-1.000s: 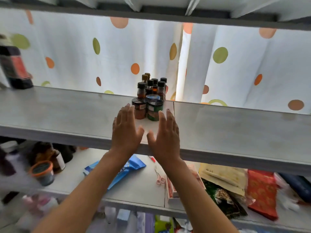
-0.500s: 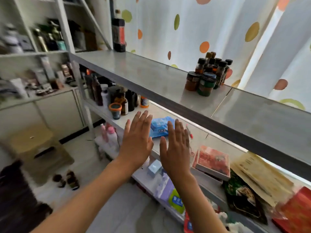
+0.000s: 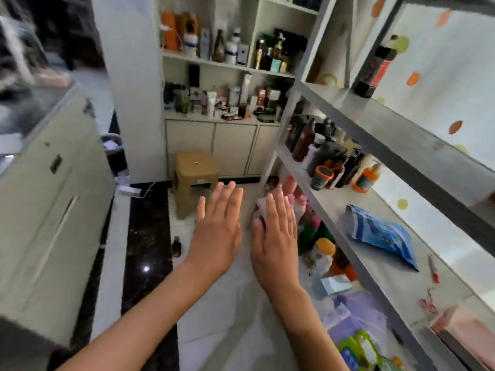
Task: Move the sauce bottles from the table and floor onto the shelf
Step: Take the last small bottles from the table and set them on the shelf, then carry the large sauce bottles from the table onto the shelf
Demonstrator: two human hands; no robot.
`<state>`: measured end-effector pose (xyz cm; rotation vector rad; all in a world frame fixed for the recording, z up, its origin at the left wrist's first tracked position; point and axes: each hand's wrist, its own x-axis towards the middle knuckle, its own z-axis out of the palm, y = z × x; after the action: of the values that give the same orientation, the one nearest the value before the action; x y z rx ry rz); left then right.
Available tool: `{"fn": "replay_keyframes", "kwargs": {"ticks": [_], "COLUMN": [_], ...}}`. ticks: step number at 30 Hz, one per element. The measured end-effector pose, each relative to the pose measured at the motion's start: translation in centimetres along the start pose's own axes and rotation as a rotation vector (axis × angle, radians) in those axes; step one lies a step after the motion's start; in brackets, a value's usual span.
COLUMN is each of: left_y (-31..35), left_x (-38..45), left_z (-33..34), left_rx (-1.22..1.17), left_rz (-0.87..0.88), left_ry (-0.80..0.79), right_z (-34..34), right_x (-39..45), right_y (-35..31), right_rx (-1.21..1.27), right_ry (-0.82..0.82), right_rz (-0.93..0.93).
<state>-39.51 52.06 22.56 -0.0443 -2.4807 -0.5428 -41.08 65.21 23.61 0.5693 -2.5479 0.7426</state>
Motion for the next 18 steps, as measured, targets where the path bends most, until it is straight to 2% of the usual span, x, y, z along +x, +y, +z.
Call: {"fn": "replay_keyframes", "kwargs": {"ticks": [2, 7, 14, 18], "left_y": [-5.6, -15.7, -22.9, -25.2], "left_x": [-3.0, -11.6, -24.3, -31.1], "left_z": [-3.8, -11.8, -21.9, -26.4], "left_rx": [0.061, 0.104, 0.144, 0.213], "left_rz": [-0.14, -0.365, -0.69, -0.91], "left_ry": [0.023, 0.132, 0.34, 0.444], "right_z": [3.8, 11.9, 18.2, 20.4], "right_x": [-0.4, -3.1, -8.8, -13.0], "right_y": [-5.8, -18.6, -34.3, -41.3], "right_rx": [0.073, 0.195, 0.385, 0.485], "right_ry": [-0.083, -0.237, -0.379, -0.52], "right_rz": [-0.092, -0.306, -0.609, -0.695]}}
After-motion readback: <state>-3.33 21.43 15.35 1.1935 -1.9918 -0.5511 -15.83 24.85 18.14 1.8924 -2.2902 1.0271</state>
